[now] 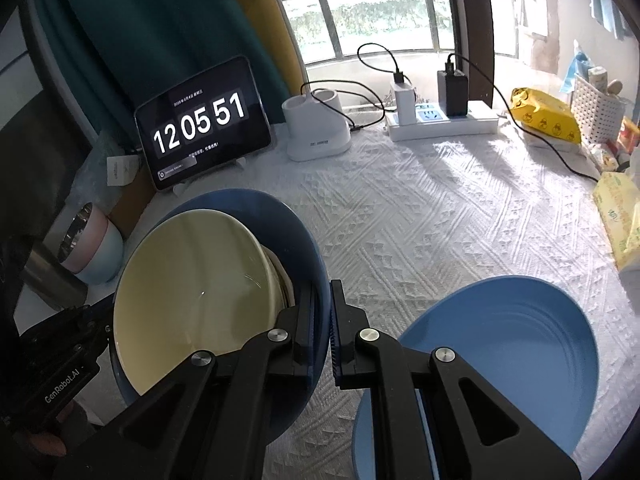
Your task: Organize plates and bowls
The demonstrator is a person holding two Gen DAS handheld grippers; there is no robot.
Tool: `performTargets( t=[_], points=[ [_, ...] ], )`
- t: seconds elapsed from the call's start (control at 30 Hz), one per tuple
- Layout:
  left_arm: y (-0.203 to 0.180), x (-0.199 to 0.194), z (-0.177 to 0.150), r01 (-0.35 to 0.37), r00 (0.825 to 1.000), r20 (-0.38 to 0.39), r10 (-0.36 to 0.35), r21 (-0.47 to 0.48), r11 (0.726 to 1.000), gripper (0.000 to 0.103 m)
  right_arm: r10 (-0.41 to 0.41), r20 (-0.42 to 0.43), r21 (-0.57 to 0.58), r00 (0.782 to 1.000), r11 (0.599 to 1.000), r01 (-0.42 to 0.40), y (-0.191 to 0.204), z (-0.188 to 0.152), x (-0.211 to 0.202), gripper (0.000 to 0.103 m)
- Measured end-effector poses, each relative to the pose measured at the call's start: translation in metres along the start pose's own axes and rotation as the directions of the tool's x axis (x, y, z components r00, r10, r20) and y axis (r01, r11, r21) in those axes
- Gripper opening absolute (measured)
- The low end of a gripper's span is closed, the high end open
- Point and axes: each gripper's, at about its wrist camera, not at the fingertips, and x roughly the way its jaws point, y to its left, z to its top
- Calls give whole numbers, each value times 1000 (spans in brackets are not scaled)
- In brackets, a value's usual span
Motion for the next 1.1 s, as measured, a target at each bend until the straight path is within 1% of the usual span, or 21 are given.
performTargets(
  t=[0.43,0.77,1.1],
  points=[
    [-28,-23,9,30,998,55,-33,41,999,12,-13,57,21,998,1000,12,-12,0,-42,10],
    [-59,-30,12,57,996,66,-63,90,994,12,-21,94,65,995,998,15,-34,-3,-70,10],
    [-94,-22,12,97,994,45,-104,136,986,12,-49,108,117,993,993,36,-65,-12,-89,10]
  ],
)
